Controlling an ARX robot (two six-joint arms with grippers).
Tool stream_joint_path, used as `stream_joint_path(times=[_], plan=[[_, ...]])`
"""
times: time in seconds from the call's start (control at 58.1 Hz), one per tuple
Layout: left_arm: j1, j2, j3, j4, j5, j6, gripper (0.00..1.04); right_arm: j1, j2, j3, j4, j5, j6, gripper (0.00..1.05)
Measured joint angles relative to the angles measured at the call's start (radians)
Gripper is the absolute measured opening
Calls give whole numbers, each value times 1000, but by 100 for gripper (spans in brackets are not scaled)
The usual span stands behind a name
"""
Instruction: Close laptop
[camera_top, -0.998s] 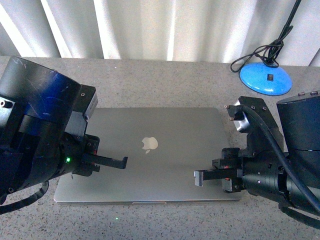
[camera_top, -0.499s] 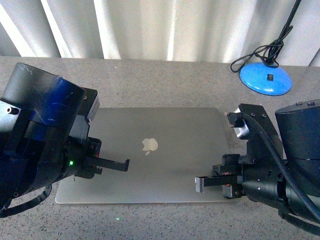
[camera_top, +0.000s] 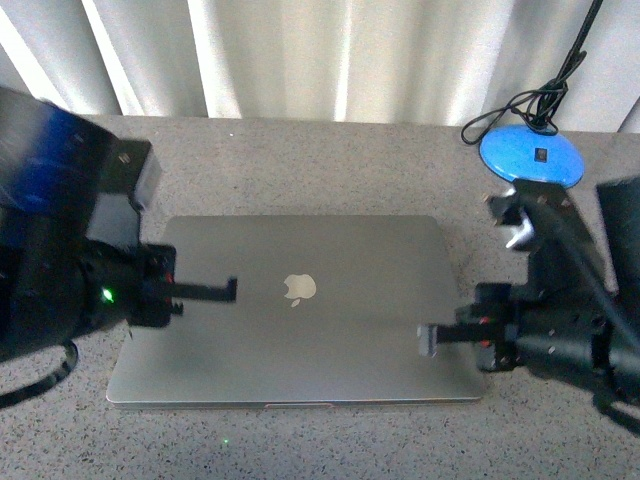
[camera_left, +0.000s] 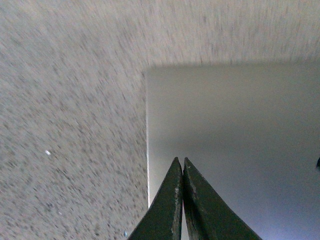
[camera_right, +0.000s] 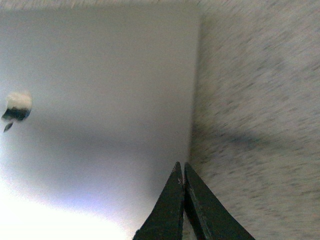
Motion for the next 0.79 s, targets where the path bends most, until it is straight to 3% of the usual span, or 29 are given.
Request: stream_joint_path(times=[0.275, 0.499, 0.585, 0.791], plan=[[141, -264, -58, 2, 31, -49, 4, -102, -254, 27, -142, 66, -127, 1], [271, -539, -156, 1, 51, -66, 5, -118, -420, 10, -163, 105, -198, 1], [293, -619, -182, -9, 52, -77, 20, -118, -498, -28, -169, 138, -201, 2], [294, -624, -187, -10, 60, -80, 54, -117, -544, -61, -175, 162, -199, 35]])
